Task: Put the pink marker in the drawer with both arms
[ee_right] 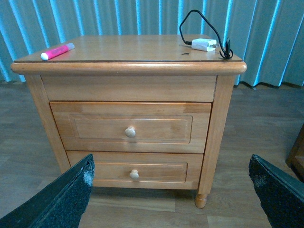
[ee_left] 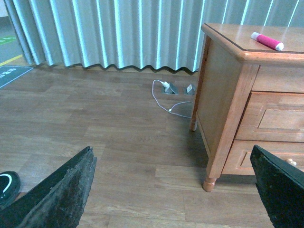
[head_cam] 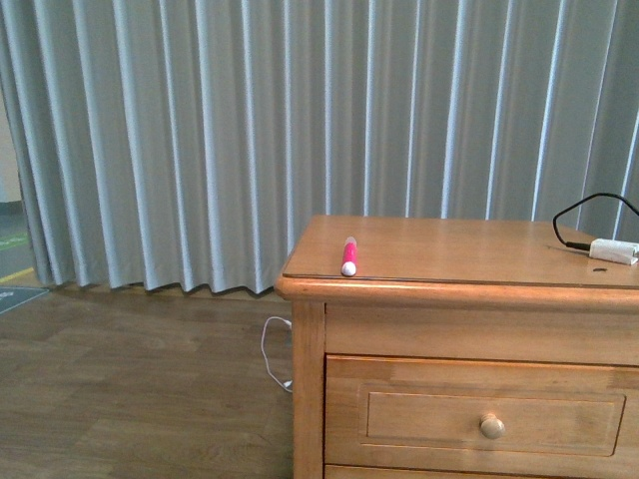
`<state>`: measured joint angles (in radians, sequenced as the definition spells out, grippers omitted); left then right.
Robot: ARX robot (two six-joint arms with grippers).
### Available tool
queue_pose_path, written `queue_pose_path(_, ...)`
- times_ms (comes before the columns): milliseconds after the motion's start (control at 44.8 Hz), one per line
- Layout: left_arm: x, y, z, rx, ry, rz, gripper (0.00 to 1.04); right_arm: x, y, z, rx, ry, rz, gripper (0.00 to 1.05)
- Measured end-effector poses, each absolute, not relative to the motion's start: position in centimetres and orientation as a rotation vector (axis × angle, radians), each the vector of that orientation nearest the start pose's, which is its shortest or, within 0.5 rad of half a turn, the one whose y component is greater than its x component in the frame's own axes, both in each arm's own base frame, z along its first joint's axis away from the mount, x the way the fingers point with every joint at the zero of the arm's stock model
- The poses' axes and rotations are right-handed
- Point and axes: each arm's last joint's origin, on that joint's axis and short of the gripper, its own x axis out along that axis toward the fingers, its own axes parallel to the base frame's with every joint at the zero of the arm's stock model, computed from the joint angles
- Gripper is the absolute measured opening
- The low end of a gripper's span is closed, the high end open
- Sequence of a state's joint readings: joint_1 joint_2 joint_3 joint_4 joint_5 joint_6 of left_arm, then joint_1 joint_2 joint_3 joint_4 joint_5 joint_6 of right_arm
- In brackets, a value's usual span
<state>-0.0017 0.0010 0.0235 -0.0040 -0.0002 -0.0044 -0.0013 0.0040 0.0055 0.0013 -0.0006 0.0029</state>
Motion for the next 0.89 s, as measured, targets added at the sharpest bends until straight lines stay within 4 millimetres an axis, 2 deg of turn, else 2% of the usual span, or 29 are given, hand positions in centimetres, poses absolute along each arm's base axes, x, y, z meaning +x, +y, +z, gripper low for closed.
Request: queue_pose_path(893,9.63,-0.02,17.1,-0.004,-0.018,-0.002,0.98,9.78,-0.02,16.44,-0.006,0.033,-0.005,0.96)
